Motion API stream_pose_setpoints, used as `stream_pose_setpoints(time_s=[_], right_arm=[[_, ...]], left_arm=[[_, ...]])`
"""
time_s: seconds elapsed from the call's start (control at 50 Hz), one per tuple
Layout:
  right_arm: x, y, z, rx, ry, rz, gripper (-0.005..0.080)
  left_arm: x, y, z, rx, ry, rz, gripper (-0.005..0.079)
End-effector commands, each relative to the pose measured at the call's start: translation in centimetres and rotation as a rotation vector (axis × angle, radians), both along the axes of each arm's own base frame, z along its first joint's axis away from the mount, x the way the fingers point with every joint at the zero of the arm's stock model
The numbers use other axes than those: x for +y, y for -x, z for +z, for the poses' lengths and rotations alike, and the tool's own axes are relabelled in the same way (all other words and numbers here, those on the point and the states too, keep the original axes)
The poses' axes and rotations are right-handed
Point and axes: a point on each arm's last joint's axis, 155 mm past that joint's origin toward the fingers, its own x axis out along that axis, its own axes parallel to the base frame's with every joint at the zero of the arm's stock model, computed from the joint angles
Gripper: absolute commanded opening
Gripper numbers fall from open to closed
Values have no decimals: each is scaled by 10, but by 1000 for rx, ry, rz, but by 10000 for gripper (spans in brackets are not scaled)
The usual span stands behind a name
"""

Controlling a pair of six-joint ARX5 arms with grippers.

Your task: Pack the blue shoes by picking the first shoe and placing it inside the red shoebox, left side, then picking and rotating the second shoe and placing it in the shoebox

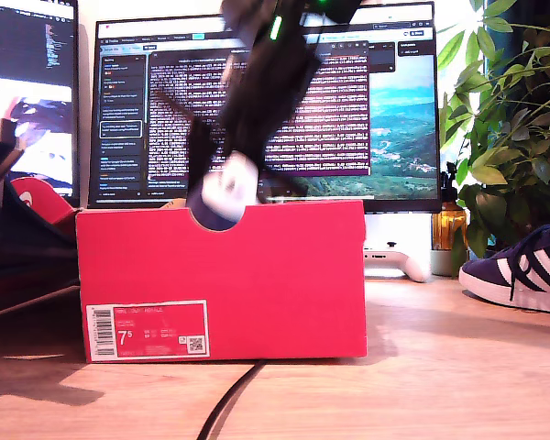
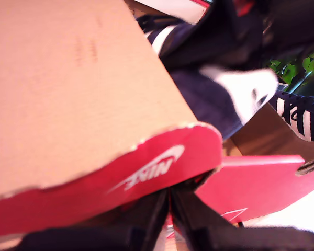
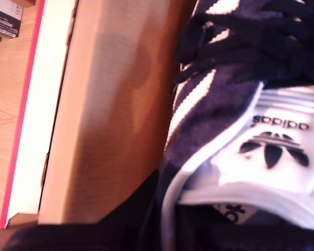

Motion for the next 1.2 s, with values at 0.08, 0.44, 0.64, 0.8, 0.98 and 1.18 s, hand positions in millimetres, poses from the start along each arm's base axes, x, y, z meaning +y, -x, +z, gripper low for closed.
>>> stream_pose_setpoints(time_s=[0.08, 0.44, 0.64, 0.8, 0.98, 1.18], right_arm=[[4, -11, 11, -41, -19, -12, -13], [11, -9, 8, -46, -24, 1, 368], [11, -5, 12, -24, -14, 10, 378], [5, -1, 26, 4, 25, 18, 378], [-11, 5, 44, 17, 113, 73, 378], [-46, 13, 61, 105, 194, 54, 378]], left_arm=[[-2, -2, 4, -15, 2, -6, -20], [-2, 0, -6, 25, -14, -6, -20], [0, 5, -21, 85, -39, -6, -20], [2, 8, -30, 120, -53, -7, -20], [3, 12, -39, 159, -70, -7, -20], [5, 17, -51, 209, -91, -7, -20]])
